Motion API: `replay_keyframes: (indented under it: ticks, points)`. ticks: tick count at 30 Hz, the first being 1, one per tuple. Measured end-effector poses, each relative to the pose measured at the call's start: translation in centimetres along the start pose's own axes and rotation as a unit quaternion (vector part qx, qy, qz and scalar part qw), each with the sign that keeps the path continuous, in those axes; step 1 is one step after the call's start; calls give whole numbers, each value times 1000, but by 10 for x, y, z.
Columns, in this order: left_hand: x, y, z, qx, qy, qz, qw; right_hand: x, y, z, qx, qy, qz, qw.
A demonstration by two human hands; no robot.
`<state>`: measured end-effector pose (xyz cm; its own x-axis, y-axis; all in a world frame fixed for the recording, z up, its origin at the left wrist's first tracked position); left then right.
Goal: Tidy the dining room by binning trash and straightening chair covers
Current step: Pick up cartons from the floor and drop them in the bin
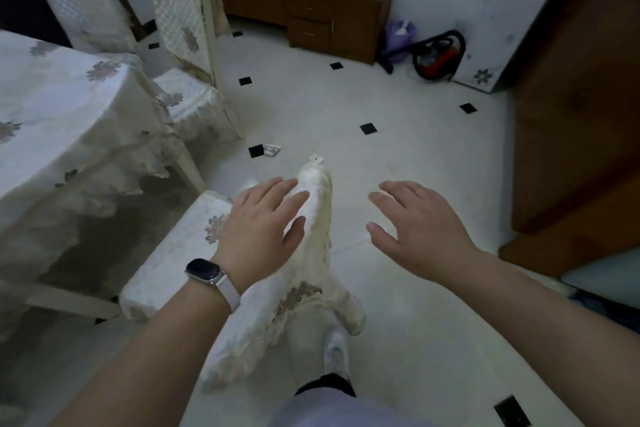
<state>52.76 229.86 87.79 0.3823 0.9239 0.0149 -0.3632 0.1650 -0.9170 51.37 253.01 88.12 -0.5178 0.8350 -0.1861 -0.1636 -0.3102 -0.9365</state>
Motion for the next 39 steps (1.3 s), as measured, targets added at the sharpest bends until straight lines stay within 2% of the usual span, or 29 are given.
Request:
replay_keyframes:
  ticks: [5,10,20,26,32,39]
  points:
    - [-23,37,87,-19,-9,-6,1000,52,-6,72,15,-2,-32,999]
    - [-32,70,150,-70,-28,-16,997,98,-10,118,35,37,-23,998]
    - [-7,117,274,-44,21,-24,999,218,17,186,61,15,-17,998]
    - [8,160,367,-63,-11,37,997,319,22,242,62,-1,18,998]
    - [44,183,470,-20,-18,21,999,417,-8,299,52,-51,9,997]
    - [50,214,537,-46,-29,47,997,482,-11,353,45,-70,31,996]
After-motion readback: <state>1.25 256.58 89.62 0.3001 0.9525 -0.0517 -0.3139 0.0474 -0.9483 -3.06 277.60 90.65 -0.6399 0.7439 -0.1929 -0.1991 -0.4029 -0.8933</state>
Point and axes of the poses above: each hand's wrist, its own z-axis towards the middle knuckle, its own y-axis out of the palm, x = y × z, the point moved 5 cm from there along z, towards the middle knuckle, and after that the axes turned 5 degrees about z, right-handed, at the moved point
